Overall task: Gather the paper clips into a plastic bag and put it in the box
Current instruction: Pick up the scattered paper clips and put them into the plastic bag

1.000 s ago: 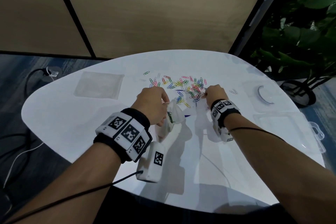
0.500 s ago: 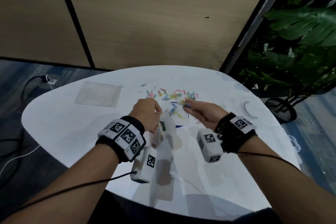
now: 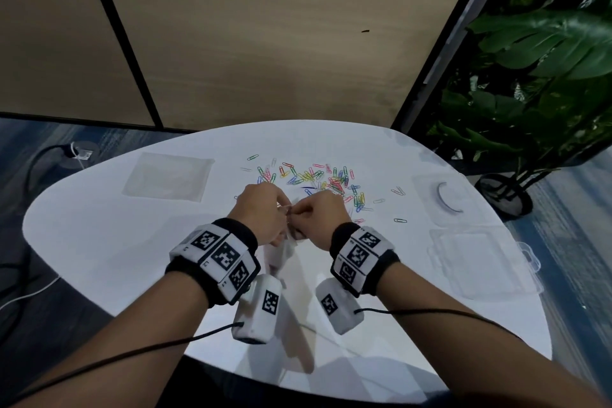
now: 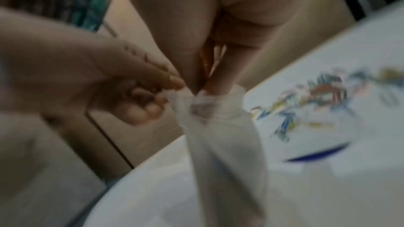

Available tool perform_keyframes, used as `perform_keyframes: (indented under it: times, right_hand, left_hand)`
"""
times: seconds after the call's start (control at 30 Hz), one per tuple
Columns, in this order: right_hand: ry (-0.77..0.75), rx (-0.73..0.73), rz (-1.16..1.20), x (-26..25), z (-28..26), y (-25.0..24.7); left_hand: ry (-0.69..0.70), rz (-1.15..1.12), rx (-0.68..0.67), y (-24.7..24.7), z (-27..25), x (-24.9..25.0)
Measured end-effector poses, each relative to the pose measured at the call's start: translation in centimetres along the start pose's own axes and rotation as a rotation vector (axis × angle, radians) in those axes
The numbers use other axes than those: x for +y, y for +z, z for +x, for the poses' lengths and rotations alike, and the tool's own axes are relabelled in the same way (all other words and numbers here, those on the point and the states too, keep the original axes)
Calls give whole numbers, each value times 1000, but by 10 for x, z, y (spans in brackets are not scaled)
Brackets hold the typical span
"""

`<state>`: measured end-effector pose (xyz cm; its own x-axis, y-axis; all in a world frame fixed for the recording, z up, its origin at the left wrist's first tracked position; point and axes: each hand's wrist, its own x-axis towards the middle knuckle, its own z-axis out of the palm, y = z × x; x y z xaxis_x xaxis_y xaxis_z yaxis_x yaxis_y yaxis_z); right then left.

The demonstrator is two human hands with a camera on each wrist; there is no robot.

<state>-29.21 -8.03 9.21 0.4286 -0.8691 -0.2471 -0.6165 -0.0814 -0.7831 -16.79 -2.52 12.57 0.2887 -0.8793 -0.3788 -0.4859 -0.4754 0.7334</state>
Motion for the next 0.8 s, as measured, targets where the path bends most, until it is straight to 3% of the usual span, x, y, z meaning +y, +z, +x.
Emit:
perform_keyframes:
  times: [0.1,0.17,0.27,0.33,0.37,0.43,0.53,0.67,0.8]
  right_hand:
    - [-161,-120,-276,-2,-3,-4]
    - [-193,-239,-284,-4,-1,-10]
    - [-89,-273,113,-2,9,-27]
    - [-13,-183,290,17,27,-45]
    - [18,-97,269,32,39,-56]
    - [116,89,-60,72,69,-81]
    - [340,135,-528,134,104,-108]
    - [447,80,-633,179,133,-106]
    - [284,134,-646,159,139,-72]
  left_hand:
    - [3,-1,-2,1,-1,0]
    - [3,-4,9,1,0,0]
    - [-7,0,30,-4,0,-2]
    - [-9,8,35,-7,-1,-4]
    - [-5,14,35,-8,-1,-6]
    - [1,27,37,-10,0,-8]
    - [3,45,42,-14,1,-13]
    - [6,62,36,-17,3,-17]
    - [8,79,25,-17,7,-17]
